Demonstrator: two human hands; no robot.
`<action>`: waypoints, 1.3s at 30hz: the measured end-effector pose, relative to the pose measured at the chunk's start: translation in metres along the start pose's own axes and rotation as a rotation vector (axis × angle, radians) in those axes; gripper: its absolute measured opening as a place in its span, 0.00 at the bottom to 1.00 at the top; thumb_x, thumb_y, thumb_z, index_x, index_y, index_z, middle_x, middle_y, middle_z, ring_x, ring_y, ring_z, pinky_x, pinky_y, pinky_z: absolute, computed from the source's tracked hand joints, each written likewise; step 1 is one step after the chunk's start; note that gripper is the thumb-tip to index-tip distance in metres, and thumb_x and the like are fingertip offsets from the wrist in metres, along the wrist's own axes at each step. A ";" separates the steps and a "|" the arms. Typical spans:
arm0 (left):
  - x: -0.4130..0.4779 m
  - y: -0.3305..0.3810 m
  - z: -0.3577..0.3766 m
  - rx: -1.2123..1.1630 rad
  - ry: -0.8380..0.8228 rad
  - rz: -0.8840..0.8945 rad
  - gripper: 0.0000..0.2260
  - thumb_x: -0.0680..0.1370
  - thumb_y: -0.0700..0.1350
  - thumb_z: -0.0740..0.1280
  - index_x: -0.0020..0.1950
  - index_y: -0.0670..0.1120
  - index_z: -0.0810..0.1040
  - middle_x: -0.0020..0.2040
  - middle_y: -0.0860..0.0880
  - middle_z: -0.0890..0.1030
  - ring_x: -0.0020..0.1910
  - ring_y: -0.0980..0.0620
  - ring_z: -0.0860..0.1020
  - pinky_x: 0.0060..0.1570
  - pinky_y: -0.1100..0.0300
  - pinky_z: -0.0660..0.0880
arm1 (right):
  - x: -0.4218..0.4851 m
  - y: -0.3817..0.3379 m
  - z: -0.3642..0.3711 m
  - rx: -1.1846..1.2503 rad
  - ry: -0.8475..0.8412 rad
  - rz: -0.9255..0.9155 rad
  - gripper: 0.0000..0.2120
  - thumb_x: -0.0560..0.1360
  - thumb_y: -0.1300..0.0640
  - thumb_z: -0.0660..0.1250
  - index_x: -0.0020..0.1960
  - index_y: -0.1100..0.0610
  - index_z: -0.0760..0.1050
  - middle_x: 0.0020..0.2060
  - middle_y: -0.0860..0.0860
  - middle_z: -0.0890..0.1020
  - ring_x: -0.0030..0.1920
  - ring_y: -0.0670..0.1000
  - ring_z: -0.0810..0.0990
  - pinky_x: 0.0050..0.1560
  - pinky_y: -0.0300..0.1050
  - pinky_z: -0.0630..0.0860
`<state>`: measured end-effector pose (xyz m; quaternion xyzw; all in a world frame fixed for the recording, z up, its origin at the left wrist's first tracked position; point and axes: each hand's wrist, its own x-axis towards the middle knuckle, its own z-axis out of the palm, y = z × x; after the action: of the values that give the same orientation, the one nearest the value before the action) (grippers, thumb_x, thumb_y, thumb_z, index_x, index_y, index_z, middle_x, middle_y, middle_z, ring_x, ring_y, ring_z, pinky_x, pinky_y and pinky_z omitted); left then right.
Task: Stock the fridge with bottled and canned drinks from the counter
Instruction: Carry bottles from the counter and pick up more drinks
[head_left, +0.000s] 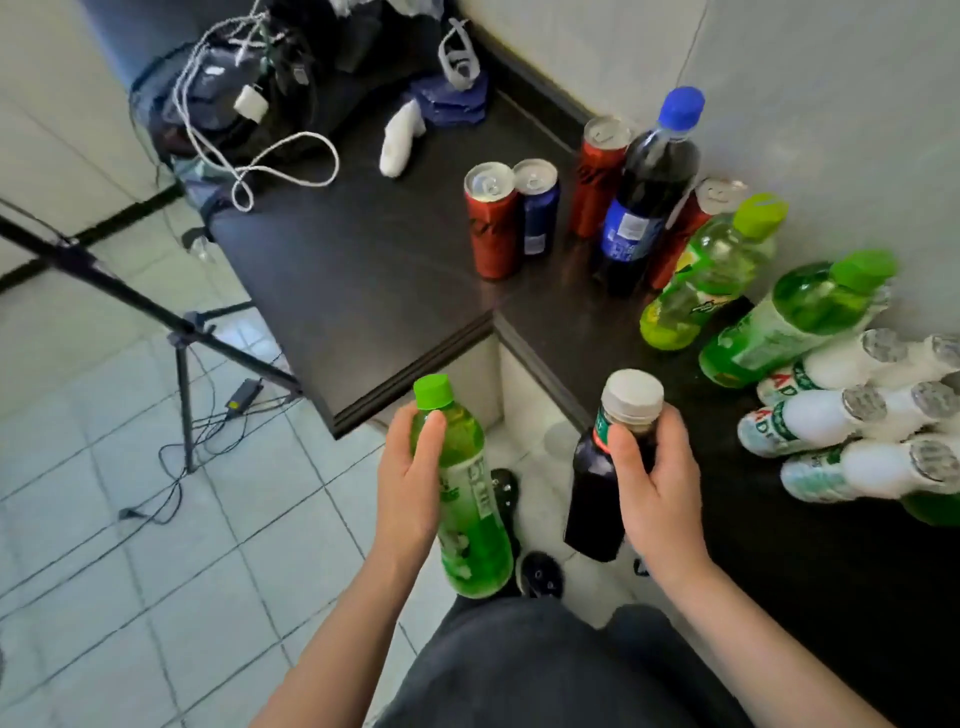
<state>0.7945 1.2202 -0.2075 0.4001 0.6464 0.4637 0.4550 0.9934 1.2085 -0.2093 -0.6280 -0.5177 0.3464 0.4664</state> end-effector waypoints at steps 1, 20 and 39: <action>-0.012 -0.009 -0.011 -0.003 0.051 -0.038 0.09 0.75 0.54 0.59 0.49 0.52 0.76 0.40 0.60 0.79 0.40 0.62 0.76 0.41 0.70 0.73 | -0.006 0.003 0.009 0.009 -0.055 -0.001 0.11 0.72 0.41 0.59 0.51 0.44 0.69 0.43 0.36 0.78 0.47 0.32 0.75 0.45 0.23 0.68; -0.210 -0.116 -0.231 -0.223 0.897 -0.270 0.07 0.78 0.52 0.58 0.44 0.53 0.72 0.34 0.63 0.76 0.33 0.66 0.73 0.34 0.73 0.70 | -0.158 -0.067 0.217 -0.023 -0.903 -0.142 0.05 0.75 0.45 0.62 0.50 0.42 0.70 0.42 0.34 0.78 0.43 0.34 0.75 0.42 0.26 0.69; -0.393 -0.186 -0.566 -0.248 1.411 -0.262 0.18 0.72 0.62 0.58 0.58 0.55 0.70 0.48 0.60 0.76 0.44 0.69 0.76 0.38 0.74 0.70 | -0.435 -0.197 0.482 0.009 -1.186 -0.337 0.04 0.77 0.51 0.64 0.45 0.44 0.70 0.40 0.42 0.76 0.39 0.37 0.74 0.41 0.29 0.70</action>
<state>0.3384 0.6716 -0.2134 -0.1292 0.7712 0.6229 0.0237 0.3893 0.9002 -0.2005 -0.2359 -0.7797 0.5602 0.1499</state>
